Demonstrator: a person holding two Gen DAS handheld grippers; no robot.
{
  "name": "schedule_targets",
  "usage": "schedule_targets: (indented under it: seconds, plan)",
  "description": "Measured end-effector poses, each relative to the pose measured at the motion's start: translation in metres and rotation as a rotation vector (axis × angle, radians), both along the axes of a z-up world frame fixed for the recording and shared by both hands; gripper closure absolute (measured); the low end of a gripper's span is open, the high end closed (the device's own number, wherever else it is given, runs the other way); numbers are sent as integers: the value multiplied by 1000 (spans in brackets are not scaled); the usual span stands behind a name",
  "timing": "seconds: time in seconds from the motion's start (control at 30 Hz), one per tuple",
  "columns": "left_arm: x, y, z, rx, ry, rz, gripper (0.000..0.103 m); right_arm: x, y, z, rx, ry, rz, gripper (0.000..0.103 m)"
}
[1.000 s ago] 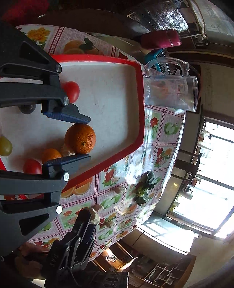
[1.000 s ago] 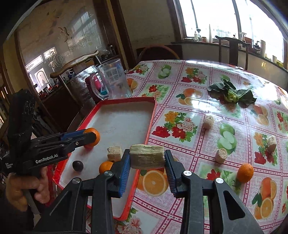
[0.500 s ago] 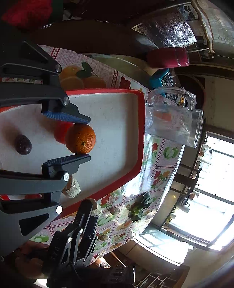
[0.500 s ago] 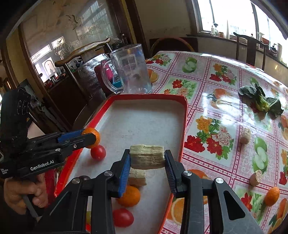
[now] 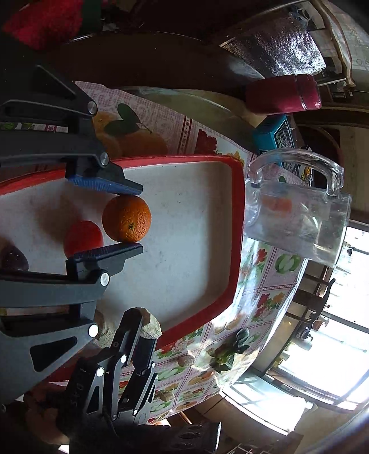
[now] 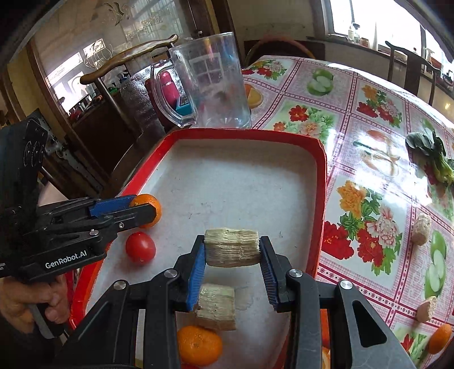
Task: Organize fruits
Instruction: 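Carry the orange and beige block over the tray and open both grippers, then grasp a round beige piece with the left gripper while the right gripper grasps an orange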
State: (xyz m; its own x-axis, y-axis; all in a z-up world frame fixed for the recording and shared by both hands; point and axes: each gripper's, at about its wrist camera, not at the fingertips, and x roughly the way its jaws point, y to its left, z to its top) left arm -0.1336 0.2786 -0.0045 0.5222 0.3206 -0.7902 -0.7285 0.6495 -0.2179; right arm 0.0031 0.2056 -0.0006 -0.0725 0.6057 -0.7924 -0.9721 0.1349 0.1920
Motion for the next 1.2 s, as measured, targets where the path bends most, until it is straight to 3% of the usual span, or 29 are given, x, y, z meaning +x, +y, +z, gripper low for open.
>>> schedule_targets:
  seconds: [0.27, 0.37, 0.57, 0.7, 1.2]
  plan:
    - [3, 0, -2, -10, 27, -4, 68, -4, 4, -3, -40, -25, 10, 62]
    - [1, -3, -1, -15, 27, -1, 65, -4, -3, 2, -23, -45, -6, 56]
    - [-8, -14, 13, 22, -16, 27, 51, 3, -35, 24, 50, -33, -39, 56]
    - [-13, -20, 24, 29, -53, 37, 50, 17, -60, 36, 84, -14, -83, 56]
    - [31, -75, 43, 47, -95, -109, 50, 80, -154, 36, 104, -10, -277, 56]
